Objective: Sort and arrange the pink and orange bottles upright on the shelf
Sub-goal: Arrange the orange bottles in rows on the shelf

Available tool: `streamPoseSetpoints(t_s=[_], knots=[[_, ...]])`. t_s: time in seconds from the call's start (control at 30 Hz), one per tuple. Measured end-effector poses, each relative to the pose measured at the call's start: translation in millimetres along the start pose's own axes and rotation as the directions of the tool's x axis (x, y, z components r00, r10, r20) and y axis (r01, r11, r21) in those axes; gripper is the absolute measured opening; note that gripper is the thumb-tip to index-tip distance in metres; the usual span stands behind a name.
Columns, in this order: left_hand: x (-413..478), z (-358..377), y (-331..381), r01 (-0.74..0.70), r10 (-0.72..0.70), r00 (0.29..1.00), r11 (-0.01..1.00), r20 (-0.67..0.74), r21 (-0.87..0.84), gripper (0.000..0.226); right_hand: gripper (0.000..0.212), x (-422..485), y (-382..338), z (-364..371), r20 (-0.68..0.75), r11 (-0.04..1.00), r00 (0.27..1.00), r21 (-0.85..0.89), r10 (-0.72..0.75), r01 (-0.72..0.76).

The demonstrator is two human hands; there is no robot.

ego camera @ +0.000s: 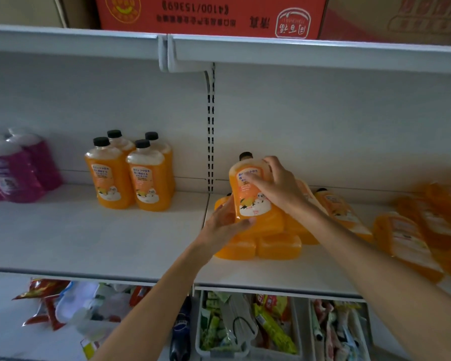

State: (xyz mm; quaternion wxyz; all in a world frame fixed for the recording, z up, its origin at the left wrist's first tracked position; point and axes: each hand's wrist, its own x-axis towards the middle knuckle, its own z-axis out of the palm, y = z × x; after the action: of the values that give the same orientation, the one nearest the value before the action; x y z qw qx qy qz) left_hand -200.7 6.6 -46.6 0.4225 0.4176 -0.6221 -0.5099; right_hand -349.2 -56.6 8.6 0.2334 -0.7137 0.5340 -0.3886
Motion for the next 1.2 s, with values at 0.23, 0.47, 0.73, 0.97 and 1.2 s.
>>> streamPoseSetpoints(t_s=[0.23,0.47,0.73,0.97,1.2], knots=[[-2.6,-33.6,-8.9,-0.030,0.028,1.000,0.989,-0.012,-0.147,0.070,0.073,4.5,-24.9,22.0,0.024,0.990,0.995,0.113,-0.094,0.090],[-7.1,-77.9,-11.6,-0.158,0.156,0.987,0.982,-0.022,-0.102,0.070,0.077,11.7,-49.1,45.0,0.103,0.979,0.985,0.167,-0.136,0.117],[-21.4,-117.7,-31.5,-0.196,0.190,0.979,0.977,-0.074,-0.083,0.075,0.081,12.9,-60.8,93.5,0.116,0.978,0.985,0.178,-0.129,0.108],[-28.5,-135.9,-57.5,-0.153,0.162,0.971,0.986,-0.174,0.064,0.078,0.077,4.9,-63.8,118.8,0.101,0.984,0.985,0.128,-0.137,0.123],[-19.1,-140.9,-65.7,-0.121,0.148,0.980,0.973,-0.132,0.196,0.084,0.080,-1.2,-61.2,122.6,0.015,0.982,0.988,0.117,-0.154,0.151]])
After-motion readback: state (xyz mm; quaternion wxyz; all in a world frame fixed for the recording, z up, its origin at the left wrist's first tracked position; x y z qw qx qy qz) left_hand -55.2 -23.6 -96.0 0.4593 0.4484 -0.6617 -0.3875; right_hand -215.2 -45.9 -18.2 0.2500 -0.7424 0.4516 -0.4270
